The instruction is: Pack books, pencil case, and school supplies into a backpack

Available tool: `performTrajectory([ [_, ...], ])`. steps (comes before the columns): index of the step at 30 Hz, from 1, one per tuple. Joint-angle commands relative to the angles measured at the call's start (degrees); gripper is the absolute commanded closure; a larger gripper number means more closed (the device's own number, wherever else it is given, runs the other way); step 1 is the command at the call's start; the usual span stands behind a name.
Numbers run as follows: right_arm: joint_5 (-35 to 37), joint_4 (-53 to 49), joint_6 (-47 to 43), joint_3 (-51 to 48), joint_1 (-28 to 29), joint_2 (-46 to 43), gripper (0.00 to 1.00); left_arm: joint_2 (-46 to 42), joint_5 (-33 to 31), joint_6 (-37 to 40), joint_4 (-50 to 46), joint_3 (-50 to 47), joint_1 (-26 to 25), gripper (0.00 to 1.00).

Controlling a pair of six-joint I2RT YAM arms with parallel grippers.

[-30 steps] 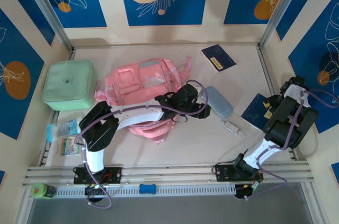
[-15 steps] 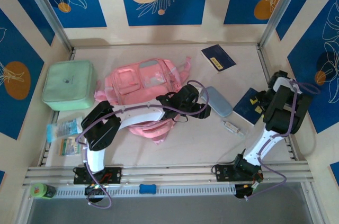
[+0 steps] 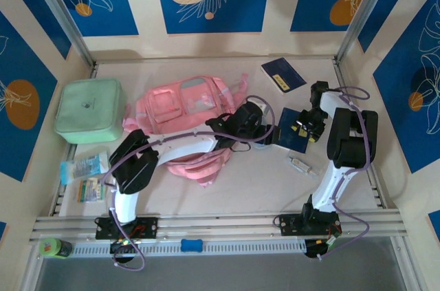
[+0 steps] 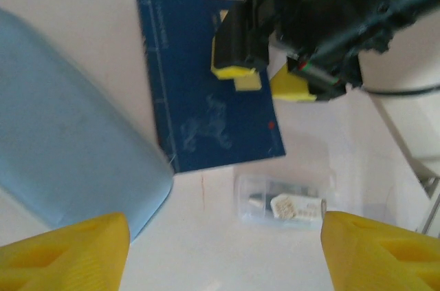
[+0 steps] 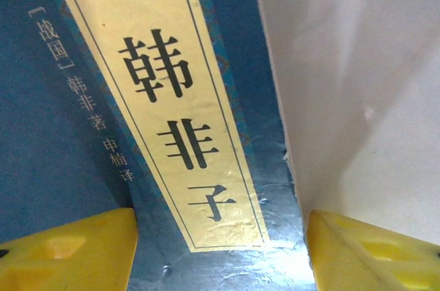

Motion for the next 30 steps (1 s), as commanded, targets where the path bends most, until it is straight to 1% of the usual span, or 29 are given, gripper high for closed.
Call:
performTrajectory([
  [1,-2.8,-2.3,-0.8,-0.8,-2.6,-3.8,0.34,4.2,-1.0,-4.2,0.2,5.0,2.0,0.3],
  [3,-4.3,-1.6,-0.6,-1.4,-4.8,-5.8,0.31,7.3,0.0,-5.1,-0.4,8.6,2.7,0.33],
  [6,-8.8,0.7,-0.6,-3.9,-8.4,-8.3,0.31,12.0,0.8,-5.4,-1.1,13.9,3.3,0.37],
  [10,-13.8,3.4,-0.2,-6.1,-10.7,-7.7,0.32,19.2,3.8,-5.6,-4.3,23.5,3.3,0.39],
  [12,-15.8,4.8,0.3,-6.8,-10.8,-7.1,0.33,22.4,4.3,-6.1,-6.5,27.5,3.3,0.4],
  [15,-17.0,5.3,0.9,-7.2,-10.3,-5.8,0.33,25.3,4.6,-6.8,-7.4,30.1,3.3,0.4],
  [18,-19.8,7.3,2.0,-8.6,-9.5,-4.8,0.34,28.3,7.6,-6.1,-8.8,33.4,3.2,0.4],
  [20,-20.0,7.6,2.5,-8.8,-9.2,-4.1,0.35,30.3,6.7,-6.2,-12.6,36.5,3.2,0.41],
  [22,-21.9,7.9,2.6,-8.7,-9.1,-3.7,0.38,31.1,6.2,-6.3,-12.9,36.4,3.3,0.42],
  [24,-23.2,8.3,2.6,-8.8,-8.8,-4.3,0.4,31.6,5.3,-6.4,-14.2,36.8,3.3,0.43],
  [27,-24.2,7.6,2.2,-8.4,-8.2,-4.9,0.44,32.5,5.0,-6.7,-16.0,37.3,3.6,0.47],
  [30,-26.2,7.7,2.1,-8.7,-8.3,-6.1,0.47,34.0,4.5,-6.6,-19.2,39.2,3.8,0.55],
])
